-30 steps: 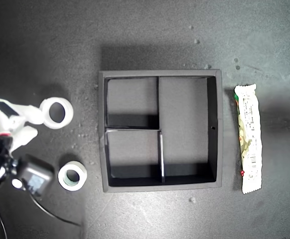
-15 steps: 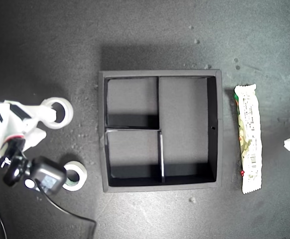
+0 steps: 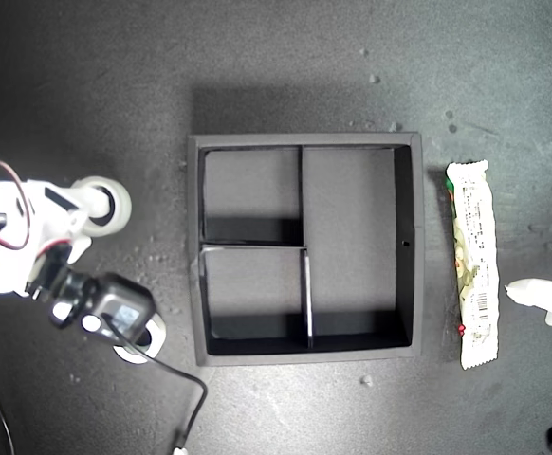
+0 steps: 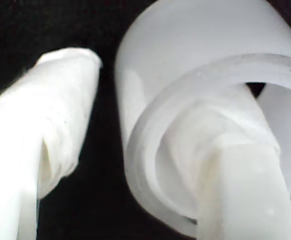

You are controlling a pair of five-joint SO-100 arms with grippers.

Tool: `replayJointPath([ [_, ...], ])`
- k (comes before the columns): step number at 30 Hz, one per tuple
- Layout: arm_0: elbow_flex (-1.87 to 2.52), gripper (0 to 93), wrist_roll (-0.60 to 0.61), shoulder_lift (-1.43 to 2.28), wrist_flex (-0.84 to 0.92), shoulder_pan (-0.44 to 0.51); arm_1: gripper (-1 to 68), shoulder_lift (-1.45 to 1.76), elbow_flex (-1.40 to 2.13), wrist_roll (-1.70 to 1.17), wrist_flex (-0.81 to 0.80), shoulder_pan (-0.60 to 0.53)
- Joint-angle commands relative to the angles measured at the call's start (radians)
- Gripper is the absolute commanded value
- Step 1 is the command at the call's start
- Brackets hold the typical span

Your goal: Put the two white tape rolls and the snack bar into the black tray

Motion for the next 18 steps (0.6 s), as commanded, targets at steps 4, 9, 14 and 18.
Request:
replayJointPath([
  [4,-0.14,0.1,0.011,-0.091,0.02,-0.009,21.7,-0.206,-0.133,-0.112,0.035,0.046],
  [9,-0.307,0.0,0.041,-0.009,0.241,-0.009,23.3,-0.307,-0.144,-0.144,0.026,0.071],
  [14,-0.413,0.0,0.064,0.069,0.391,-0.035,23.5,-0.327,-0.13,-0.167,-0.02,0.086],
  [18,-0.439,0.0,0.066,0.097,0.446,-0.044,23.4,-0.354,-0.146,-0.179,-0.043,0.091],
])
